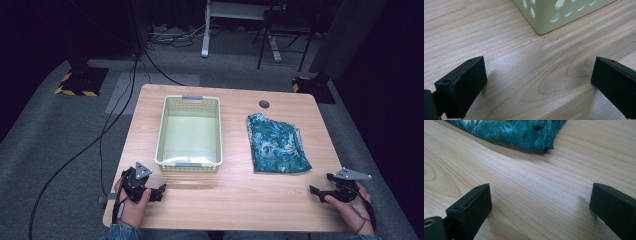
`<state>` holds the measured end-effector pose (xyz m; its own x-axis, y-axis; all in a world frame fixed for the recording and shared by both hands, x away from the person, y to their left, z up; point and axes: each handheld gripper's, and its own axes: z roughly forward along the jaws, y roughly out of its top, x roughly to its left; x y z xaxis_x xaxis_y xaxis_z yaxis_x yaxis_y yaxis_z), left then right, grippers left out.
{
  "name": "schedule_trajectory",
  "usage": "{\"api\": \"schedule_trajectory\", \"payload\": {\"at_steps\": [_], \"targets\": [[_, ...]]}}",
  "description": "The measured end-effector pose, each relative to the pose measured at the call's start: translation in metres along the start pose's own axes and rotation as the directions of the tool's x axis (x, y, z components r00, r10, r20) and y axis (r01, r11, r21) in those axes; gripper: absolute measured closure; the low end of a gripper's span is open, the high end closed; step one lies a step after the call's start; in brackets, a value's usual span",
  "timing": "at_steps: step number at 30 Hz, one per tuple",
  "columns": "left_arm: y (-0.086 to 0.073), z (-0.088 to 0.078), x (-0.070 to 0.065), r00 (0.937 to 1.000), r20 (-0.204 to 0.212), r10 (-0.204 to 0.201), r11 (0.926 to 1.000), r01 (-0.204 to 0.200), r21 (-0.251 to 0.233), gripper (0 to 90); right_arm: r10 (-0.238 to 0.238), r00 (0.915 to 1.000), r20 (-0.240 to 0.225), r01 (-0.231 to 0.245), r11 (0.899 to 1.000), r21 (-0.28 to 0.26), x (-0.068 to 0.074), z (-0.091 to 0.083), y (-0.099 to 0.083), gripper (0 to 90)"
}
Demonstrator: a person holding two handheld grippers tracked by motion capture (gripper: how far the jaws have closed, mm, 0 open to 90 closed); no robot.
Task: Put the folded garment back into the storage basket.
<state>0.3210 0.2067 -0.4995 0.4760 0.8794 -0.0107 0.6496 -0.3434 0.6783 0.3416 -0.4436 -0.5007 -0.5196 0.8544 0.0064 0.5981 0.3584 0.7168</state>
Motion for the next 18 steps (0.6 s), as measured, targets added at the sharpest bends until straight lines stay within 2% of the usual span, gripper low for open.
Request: {"api": "schedule_trajectory", "payload": {"at_steps": [14, 18], "targets": [[0.0, 0.0, 0.0, 1.0, 0.0, 0.0, 1.0, 0.0, 0.0, 0.1, -0.003, 1.0, -0.004, 0.003, 1.0, 0.003, 0.0, -0.0008, 0.0001, 3.9], [0.0001, 0.0, 0.0001, 1.0, 0.0, 0.0, 1.0, 0.0, 0.0, 0.1, -0.02, 0.9997, 0.014, 0.02, 1.0, 0.002, 0.001, -0.0053, 0.0044, 4.2]]}}
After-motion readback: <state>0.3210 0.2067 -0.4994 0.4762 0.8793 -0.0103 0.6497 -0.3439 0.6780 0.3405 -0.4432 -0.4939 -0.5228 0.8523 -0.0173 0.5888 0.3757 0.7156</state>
